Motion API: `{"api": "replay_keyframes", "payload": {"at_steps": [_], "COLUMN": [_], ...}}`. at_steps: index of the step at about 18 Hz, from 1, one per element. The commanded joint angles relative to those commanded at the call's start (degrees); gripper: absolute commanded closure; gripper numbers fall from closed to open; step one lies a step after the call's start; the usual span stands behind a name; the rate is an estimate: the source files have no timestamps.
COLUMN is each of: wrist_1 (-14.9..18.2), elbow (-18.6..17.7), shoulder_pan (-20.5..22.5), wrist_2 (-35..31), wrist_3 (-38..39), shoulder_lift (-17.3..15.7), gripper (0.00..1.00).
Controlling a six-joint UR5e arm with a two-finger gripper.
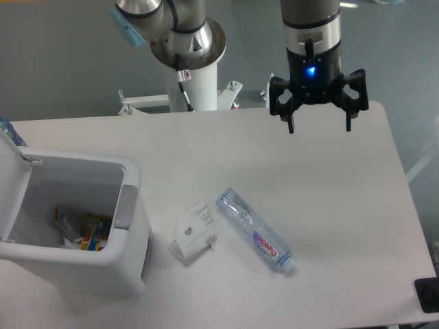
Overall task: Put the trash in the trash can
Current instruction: 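Move the open gripper down toward the crumpled white paper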
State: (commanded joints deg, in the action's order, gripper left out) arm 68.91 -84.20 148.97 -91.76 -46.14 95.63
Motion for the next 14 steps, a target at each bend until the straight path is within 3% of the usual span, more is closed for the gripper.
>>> {"api": "replay_keyframes", "payload": {"at_steps": [6, 9, 14], "wrist_1": [-1.66, -2.11, -7.64], "elbow": [-0.35, -2.27, -7.28], "shoulder_pan": [-0.35, -0.44, -0.7], "wrist_2": [-0.09, 0.09, 0.0], "wrist_3": [0.0, 0.09, 3.24], "shoulder_lift": [0.44, 0.53, 0.7], "gripper": [0.0, 0.0, 0.0]}}
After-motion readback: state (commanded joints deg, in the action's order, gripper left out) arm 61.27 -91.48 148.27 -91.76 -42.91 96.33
